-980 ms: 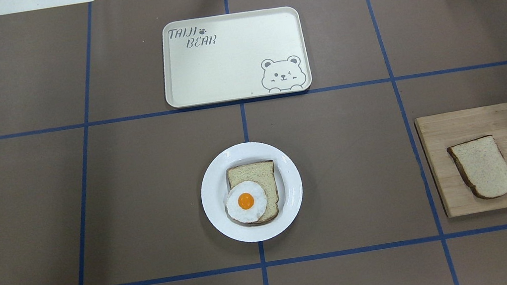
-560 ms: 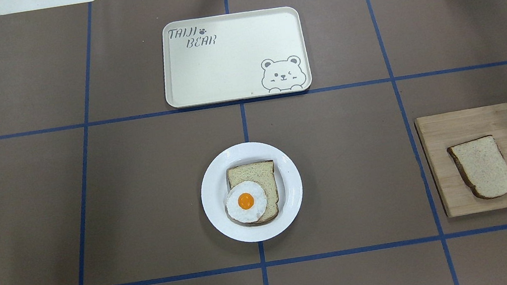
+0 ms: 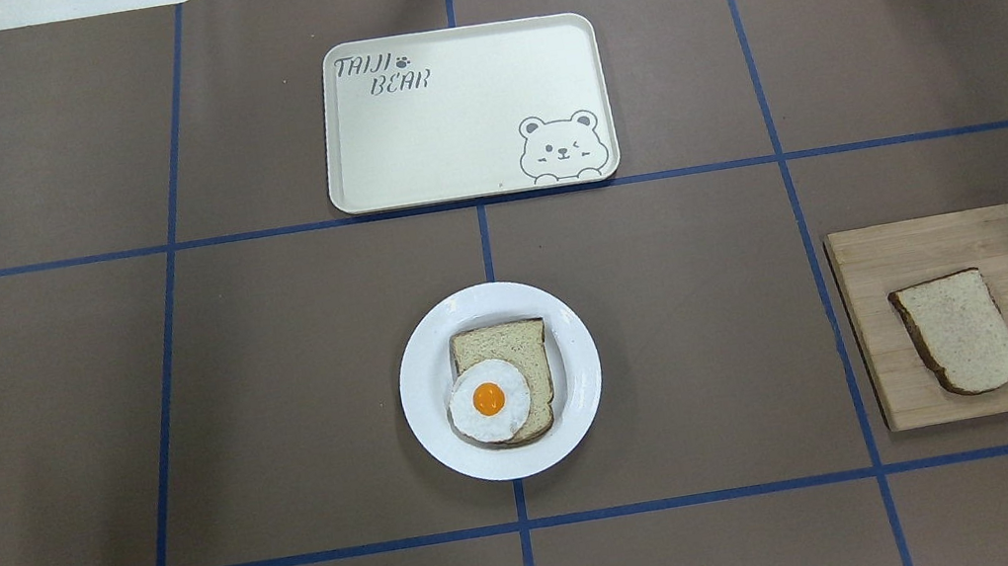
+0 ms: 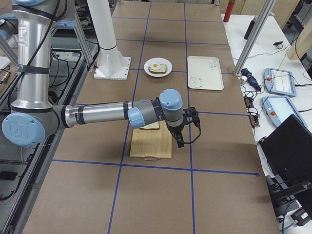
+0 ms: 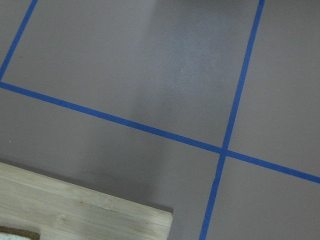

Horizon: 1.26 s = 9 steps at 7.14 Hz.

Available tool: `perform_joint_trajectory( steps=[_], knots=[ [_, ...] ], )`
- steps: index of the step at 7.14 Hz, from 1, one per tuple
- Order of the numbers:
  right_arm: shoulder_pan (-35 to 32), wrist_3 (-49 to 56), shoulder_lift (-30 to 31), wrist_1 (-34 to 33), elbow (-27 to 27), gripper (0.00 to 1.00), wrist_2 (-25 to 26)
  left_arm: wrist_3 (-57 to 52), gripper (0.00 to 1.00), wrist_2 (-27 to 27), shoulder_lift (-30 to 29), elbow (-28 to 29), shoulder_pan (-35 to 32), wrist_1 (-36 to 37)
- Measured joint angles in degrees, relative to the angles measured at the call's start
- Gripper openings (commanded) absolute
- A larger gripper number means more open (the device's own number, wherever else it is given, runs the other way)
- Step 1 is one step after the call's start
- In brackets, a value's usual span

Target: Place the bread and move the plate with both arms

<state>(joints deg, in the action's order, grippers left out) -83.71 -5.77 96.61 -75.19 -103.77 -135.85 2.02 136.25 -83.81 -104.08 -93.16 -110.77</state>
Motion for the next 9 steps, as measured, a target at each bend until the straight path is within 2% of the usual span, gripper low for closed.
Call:
perform_joint_trajectory(
  steps=[1,3,5,7,8,9],
  knots=[
    [2.01,-5.67,0.86,3.16,0.04,1.00,-1.46,0.85,0.98,0.11,0.69,0.30,0.02,-2.26],
    [9.21,-24.43,4.01,17.39,0.12,0.99,-1.10,1.48,0.98,0.22,1.09,0.27,0.02,-3.51],
    [18.15,-40.77,7.37,29.97,0.14,0.96,4.88,1.57,0.98,0.29,1.49,0.21,-0.03,-3.83],
    [26.75,-50.00,9.04,35.64,0.14,0.86,13.03,1.64,0.98,0.32,3.41,0.16,-0.06,-6.13],
    [30.33,-53.54,9.39,37.77,0.26,0.79,16.12,1.66,0.98,0.33,4.31,0.15,-0.08,-7.30],
    [33.56,-56.08,9.54,39.52,0.42,0.76,18.64,1.67,0.98,0.33,4.81,0.19,-0.08,-7.94]
  ],
)
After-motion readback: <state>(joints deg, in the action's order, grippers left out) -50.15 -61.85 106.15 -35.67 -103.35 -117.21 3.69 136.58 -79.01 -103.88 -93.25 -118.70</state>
